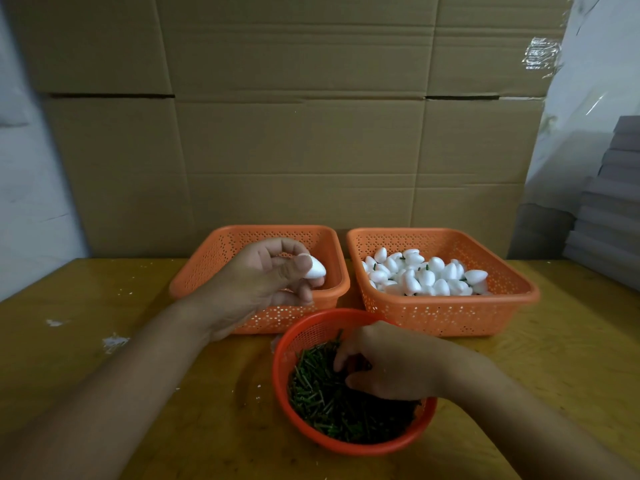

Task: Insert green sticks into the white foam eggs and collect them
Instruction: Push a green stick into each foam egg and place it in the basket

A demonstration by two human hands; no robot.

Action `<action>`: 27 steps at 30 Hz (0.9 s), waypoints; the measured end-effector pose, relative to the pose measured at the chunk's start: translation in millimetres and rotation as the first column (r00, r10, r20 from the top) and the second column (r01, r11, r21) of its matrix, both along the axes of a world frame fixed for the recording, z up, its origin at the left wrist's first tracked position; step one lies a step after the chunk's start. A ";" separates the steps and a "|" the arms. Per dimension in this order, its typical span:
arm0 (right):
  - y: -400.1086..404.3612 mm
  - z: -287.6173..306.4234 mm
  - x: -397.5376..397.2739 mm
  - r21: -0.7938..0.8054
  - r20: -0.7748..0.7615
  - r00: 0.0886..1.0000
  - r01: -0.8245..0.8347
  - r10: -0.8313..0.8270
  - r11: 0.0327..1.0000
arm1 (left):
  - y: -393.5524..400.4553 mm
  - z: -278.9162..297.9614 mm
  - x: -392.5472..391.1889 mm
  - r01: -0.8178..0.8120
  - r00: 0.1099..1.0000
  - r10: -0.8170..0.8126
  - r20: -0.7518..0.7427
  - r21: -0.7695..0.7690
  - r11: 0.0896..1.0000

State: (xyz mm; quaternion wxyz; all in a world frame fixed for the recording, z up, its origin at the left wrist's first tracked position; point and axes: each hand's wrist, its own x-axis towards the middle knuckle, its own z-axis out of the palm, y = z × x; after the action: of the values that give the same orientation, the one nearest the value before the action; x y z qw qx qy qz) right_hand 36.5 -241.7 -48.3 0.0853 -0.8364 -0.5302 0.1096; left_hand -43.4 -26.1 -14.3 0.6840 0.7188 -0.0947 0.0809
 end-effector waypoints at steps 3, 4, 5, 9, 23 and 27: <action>-0.6 -0.8 0.3 0.000 -0.008 1.000 0.004 -0.004 1.000 | -0.4 1.2 -0.7 0.023 1.000 -0.022 0.005 -0.057 0.998; -0.6 -0.9 0.4 0.000 -0.009 1.000 0.003 -0.003 1.000 | -0.9 1.5 -1.1 0.026 1.000 -0.025 0.017 -0.059 0.998; -0.7 -0.9 0.7 0.000 -0.010 1.000 0.003 -0.003 1.000 | -1.6 2.0 -1.6 0.029 0.999 -0.028 0.032 -0.056 0.998; -0.8 -1.0 0.5 -0.001 -0.016 1.000 0.005 -0.005 1.000 | -3.8 0.5 -2.4 0.016 0.996 -0.014 0.089 -0.016 1.000; 3.5 -4.0 -2.9 0.011 0.042 0.999 0.002 -0.003 1.000 | -15.6 11.9 -7.4 0.130 0.978 -0.183 -0.099 -0.396 0.909; 3.8 -4.3 -5.5 0.027 0.058 0.998 0.014 -0.016 1.000 | -17.2 15.3 -6.7 0.105 0.955 -0.228 -0.189 -0.502 0.858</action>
State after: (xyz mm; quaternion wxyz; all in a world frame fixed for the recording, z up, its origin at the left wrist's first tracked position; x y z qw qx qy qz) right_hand 31.0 -237.9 -52.7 0.0818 -0.8420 -0.5276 0.0774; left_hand -50.0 -43.2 1.0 0.8535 0.5167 -0.0496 -0.0458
